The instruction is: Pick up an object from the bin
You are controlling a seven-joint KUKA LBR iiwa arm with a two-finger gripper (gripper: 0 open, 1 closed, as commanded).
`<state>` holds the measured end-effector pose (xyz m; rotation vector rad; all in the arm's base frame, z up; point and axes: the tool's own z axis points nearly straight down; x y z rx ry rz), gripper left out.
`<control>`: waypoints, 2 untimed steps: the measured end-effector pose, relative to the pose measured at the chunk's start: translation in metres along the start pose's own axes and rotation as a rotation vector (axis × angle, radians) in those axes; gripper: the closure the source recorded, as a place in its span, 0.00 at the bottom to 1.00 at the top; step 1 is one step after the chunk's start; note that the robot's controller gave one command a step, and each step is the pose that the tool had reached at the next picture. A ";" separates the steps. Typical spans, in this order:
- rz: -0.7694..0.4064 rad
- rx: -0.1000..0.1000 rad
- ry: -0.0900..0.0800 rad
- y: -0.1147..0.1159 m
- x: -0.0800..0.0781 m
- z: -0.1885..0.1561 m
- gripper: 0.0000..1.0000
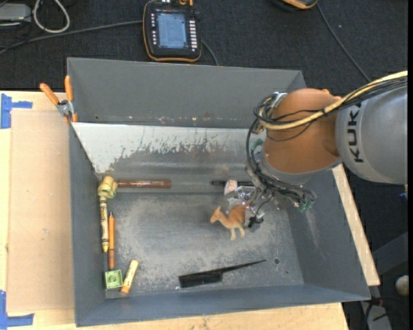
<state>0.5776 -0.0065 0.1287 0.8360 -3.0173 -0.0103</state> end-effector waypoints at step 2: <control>0.002 -0.001 0.001 0.001 0.001 -0.054 1.00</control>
Offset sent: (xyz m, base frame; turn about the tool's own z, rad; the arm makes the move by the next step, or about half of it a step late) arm -0.0016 0.0003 0.0369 0.0012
